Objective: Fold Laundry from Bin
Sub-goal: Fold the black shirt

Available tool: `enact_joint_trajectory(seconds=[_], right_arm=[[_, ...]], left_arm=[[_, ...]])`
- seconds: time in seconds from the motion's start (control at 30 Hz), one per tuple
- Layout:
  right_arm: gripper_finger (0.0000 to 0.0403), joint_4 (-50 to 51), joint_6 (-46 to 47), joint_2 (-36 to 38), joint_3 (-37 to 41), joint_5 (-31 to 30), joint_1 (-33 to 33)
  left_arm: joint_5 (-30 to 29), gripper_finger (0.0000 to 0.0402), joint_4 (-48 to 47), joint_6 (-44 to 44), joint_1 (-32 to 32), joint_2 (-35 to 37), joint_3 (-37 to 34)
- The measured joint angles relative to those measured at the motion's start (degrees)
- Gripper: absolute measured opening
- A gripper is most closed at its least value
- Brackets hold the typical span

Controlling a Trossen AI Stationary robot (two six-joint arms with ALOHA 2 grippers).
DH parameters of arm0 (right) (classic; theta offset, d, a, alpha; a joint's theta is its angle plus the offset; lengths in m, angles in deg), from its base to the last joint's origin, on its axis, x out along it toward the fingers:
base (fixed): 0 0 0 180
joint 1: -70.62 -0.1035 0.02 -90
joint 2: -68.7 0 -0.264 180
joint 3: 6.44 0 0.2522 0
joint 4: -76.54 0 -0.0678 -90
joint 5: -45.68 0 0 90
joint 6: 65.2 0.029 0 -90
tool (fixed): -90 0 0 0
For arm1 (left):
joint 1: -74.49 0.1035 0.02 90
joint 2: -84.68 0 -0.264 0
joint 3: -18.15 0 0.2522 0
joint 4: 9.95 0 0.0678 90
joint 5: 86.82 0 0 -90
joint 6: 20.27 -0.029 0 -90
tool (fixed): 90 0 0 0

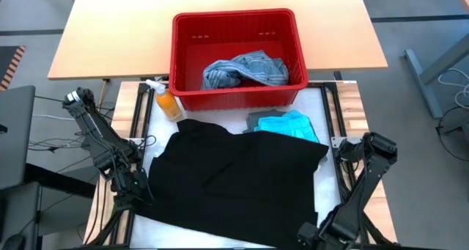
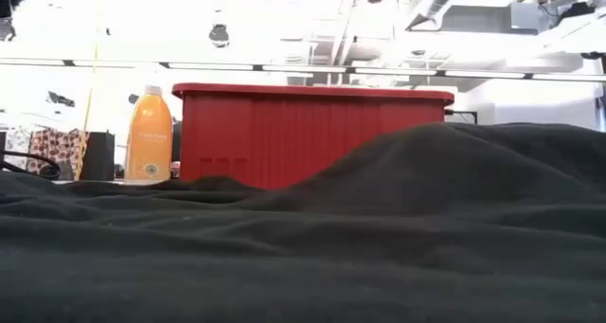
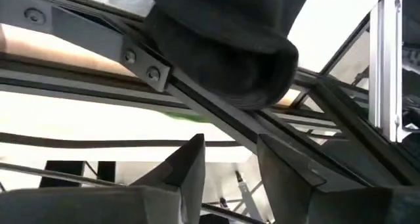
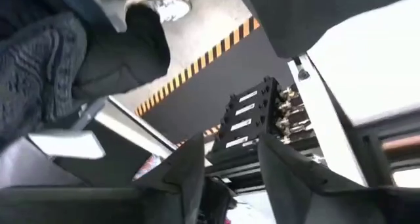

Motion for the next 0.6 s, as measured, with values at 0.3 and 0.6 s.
enact_joint_trajectory(seconds=[0.3, 0.6], right_arm=[[0.0205, 8.6, -22.4, 2.2, -0.1, -9.9, 7.8], [0.0198, 24.1, -34.1, 11.4, -0.1, -32.7, 17.2]], left_arm=[[-14.5, 0.0137, 11.3, -17.7, 6.7, 0.0, 0.0], [-37.5, 0.0137, 15.4, -53.1, 26.4, -0.7, 0.5]])
